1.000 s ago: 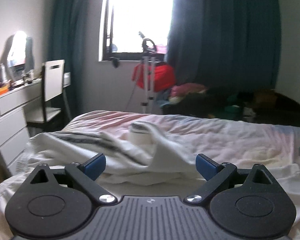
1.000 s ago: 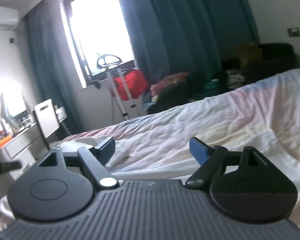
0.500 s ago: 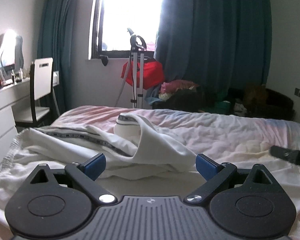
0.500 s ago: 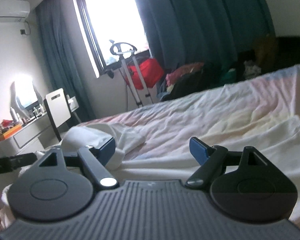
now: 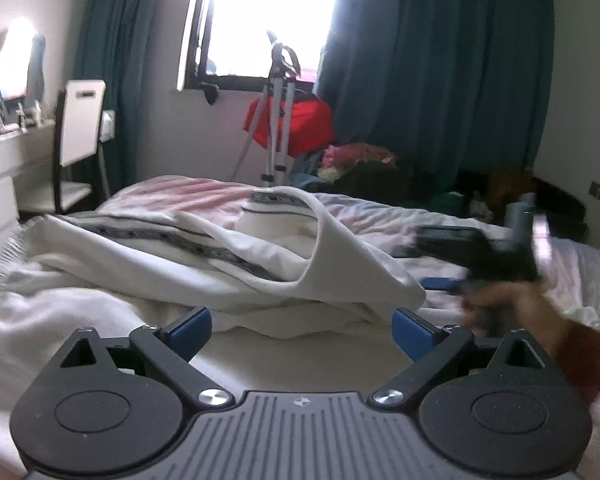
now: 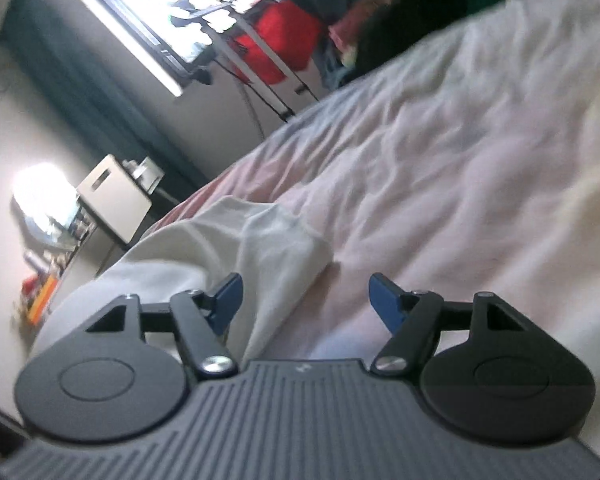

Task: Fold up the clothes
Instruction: 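Grasp the other sleeve cuff with the right gripper and lift it, then pull the held cuff across the garment with the right gripper and release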

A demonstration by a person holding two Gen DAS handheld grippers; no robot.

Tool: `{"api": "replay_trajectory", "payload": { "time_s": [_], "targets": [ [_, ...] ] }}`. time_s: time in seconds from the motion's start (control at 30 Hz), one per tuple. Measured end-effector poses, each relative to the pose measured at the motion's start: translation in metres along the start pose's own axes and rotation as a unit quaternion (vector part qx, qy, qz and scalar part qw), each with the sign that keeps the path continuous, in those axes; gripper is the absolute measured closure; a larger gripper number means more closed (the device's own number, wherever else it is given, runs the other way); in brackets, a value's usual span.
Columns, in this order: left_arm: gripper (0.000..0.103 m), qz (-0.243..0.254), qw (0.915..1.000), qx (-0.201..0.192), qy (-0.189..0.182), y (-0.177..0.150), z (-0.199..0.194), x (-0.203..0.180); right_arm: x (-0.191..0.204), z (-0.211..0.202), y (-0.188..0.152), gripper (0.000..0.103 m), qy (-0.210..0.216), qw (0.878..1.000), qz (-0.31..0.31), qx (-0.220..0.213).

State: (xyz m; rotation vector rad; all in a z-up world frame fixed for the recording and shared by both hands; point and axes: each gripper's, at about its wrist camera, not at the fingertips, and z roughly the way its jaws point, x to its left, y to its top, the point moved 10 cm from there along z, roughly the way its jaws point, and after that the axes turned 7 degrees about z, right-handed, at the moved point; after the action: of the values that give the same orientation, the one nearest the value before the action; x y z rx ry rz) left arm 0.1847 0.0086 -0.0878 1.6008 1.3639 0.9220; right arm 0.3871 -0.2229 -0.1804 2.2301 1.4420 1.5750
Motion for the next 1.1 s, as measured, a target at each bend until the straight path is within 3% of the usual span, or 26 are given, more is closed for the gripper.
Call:
{"api": "replay_trajectory", "payload": {
  "time_s": [0.07, 0.17, 0.23, 0.3, 0.37, 0.5, 0.63, 0.87, 0.97, 1.1],
  "targets": [
    [0.005, 0.0, 1.0, -0.002, -0.002, -0.003, 0.009, 0.004, -0.001, 0.028, 0.001, 0.047, 0.007, 1.0, 0.015, 0.008],
    [0.005, -0.004, 0.9998, -0.012, -0.014, -0.005, 0.024, 0.005, 0.004, 0.057, 0.005, 0.049, 0.015, 1.0, 0.008, 0.012],
    [0.005, -0.012, 0.9995, -0.015, -0.027, -0.005, 0.034, 0.003, 0.01, 0.068, 0.008, 0.057, 0.013, 1.0, -0.005, 0.019],
    [0.005, -0.03, 0.9987, -0.001, -0.04, -0.008, 0.045, 0.0, 0.02, 0.064, 0.016, 0.09, 0.011, 0.999, -0.028, 0.013],
    [0.005, -0.05, 0.9975, 0.006, -0.05, -0.01, 0.05, -0.001, 0.029, 0.059, 0.023, 0.092, 0.008, 0.999, -0.051, 0.007],
    [0.005, -0.057, 0.9975, 0.006, -0.043, -0.011, 0.049, 0.0, 0.035, 0.019, 0.07, 0.094, -0.009, 0.996, -0.06, -0.067],
    [0.005, -0.078, 0.9959, 0.013, -0.043, -0.013, 0.044, 0.002, 0.009, -0.035, 0.137, 0.095, -0.086, 0.982, -0.049, -0.16],
    [0.005, -0.091, 0.9947, 0.019, -0.044, -0.017, 0.032, 0.005, -0.029, -0.159, 0.244, 0.095, -0.252, 0.927, -0.08, -0.266],
    [0.005, -0.091, 0.9948, 0.015, -0.043, -0.016, 0.027, 0.005, -0.033, -0.198, 0.269, 0.095, -0.264, 0.919, -0.07, -0.286],
    [0.005, -0.087, 0.9951, 0.019, -0.043, -0.019, 0.025, 0.003, -0.031, -0.224, 0.279, 0.095, -0.246, 0.914, -0.076, -0.313]
  ]
}}
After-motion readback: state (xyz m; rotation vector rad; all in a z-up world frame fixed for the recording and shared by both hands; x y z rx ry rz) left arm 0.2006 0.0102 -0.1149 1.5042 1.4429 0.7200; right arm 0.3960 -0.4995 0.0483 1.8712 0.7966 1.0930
